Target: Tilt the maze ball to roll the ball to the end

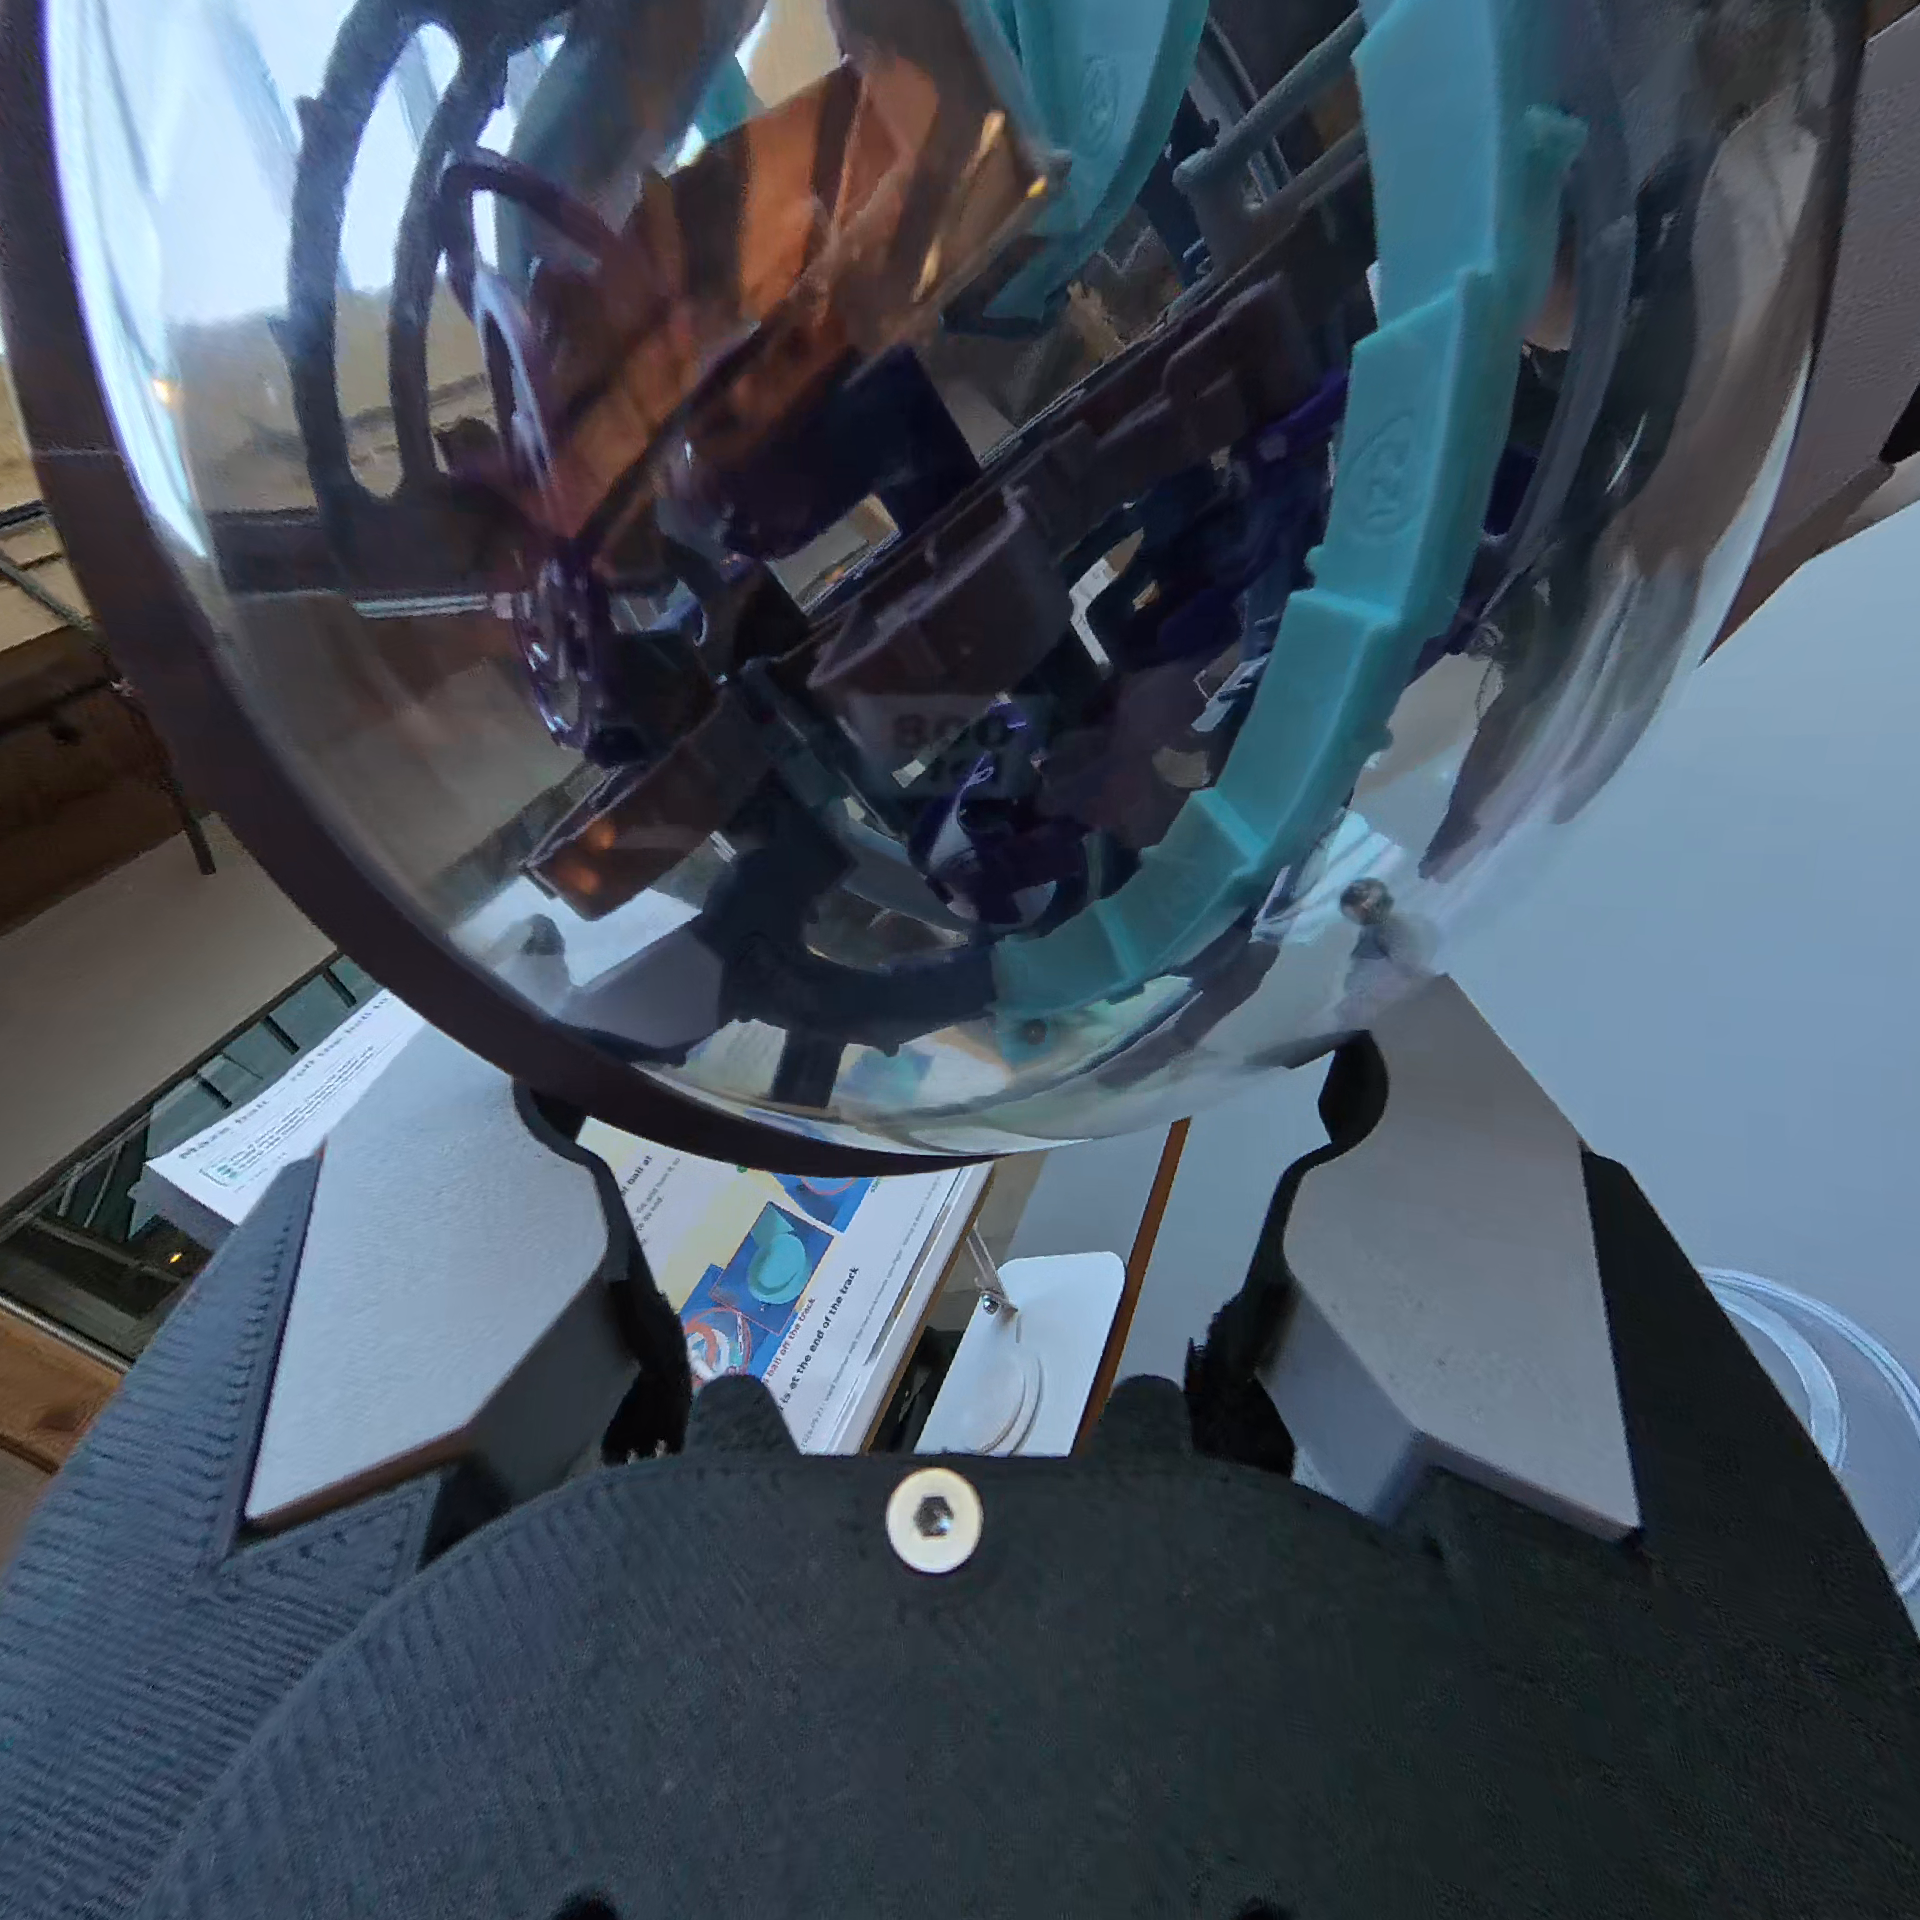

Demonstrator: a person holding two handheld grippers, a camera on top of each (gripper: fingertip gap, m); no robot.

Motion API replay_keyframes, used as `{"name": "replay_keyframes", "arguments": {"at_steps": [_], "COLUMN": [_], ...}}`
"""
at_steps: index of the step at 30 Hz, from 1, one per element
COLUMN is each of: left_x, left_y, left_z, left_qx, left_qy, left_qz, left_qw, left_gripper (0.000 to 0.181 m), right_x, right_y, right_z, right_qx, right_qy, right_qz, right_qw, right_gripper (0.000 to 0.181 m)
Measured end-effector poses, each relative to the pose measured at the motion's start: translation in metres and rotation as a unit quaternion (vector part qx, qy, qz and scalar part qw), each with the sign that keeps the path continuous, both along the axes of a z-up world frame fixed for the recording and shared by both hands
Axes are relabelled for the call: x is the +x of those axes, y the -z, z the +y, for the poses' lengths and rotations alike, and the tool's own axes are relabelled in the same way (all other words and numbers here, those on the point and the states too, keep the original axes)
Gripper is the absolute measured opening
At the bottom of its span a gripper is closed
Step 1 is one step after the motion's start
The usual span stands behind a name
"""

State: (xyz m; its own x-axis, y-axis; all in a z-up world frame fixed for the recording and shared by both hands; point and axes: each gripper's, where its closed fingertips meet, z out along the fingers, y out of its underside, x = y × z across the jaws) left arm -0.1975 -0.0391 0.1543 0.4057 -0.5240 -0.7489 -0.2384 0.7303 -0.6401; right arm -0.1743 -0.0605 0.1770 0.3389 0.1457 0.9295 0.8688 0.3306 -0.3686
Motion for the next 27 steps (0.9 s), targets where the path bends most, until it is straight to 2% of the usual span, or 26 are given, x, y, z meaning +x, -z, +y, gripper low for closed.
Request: {"name": "replay_keyframes", "arguments": {"at_steps": [14,27], "left_x": [0.013,0.022], "left_y": [0.020,0.030], "left_z": [0.010,0.010], "left_qx": [-0.057,-0.105], "left_qy": [0.025,0.057], "left_qz": [0.005,0.003], "left_qw": [0.998,0.993], "left_gripper": [0.143,0.143], "right_x": [0.011,0.015], "right_y": [0.016,0.025], "right_z": [0.011,0.015], "right_qx": [-0.049,-0.087], "right_qy": [0.023,0.010], "right_qz": [0.001,0.023], "right_qw": [0.999,0.996], "right_gripper": [0.156,0.157]}}
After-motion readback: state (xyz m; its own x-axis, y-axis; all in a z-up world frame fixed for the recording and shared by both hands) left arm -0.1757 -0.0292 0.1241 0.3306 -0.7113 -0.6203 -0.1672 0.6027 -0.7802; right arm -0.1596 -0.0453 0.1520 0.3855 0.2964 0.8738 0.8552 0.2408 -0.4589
